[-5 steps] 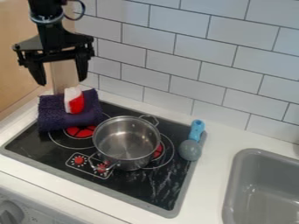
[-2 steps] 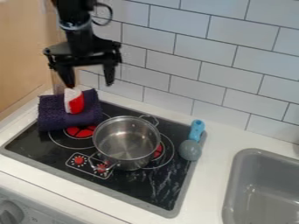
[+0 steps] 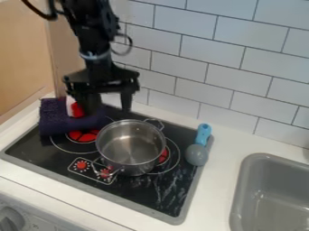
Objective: Move the silver pot to the bottom of the stove
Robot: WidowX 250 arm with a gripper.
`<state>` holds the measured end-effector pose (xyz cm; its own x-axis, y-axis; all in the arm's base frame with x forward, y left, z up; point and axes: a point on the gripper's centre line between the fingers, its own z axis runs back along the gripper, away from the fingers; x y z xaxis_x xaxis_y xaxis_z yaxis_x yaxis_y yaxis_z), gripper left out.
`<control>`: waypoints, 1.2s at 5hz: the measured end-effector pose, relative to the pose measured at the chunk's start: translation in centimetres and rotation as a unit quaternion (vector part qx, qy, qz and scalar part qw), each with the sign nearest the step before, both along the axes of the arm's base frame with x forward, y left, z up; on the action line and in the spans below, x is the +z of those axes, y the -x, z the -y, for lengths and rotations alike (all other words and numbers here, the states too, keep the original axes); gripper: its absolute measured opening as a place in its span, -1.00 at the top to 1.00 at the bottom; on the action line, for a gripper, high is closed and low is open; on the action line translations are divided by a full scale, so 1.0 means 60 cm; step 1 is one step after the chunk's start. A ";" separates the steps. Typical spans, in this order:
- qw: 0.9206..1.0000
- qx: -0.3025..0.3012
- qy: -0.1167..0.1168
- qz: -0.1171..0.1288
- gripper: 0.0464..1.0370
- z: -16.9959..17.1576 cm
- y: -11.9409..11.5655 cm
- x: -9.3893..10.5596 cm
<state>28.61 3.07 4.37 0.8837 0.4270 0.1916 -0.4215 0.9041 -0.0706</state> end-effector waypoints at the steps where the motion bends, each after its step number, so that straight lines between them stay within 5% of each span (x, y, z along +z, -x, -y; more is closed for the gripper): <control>1: 1.000 -0.005 0.011 -0.007 -0.93 0.006 -0.002 -0.020; 3: 0.999 -0.018 0.029 -0.031 -0.86 0.016 0.012 -0.054; 4: 0.998 -0.024 0.036 -0.041 -0.58 0.021 0.015 -0.066; 6: 0.998 -0.023 0.027 -0.047 0.59 0.018 0.021 -0.070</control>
<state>27.37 2.01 0.17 0.9156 0.3931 0.0841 -0.3868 0.9185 -0.0821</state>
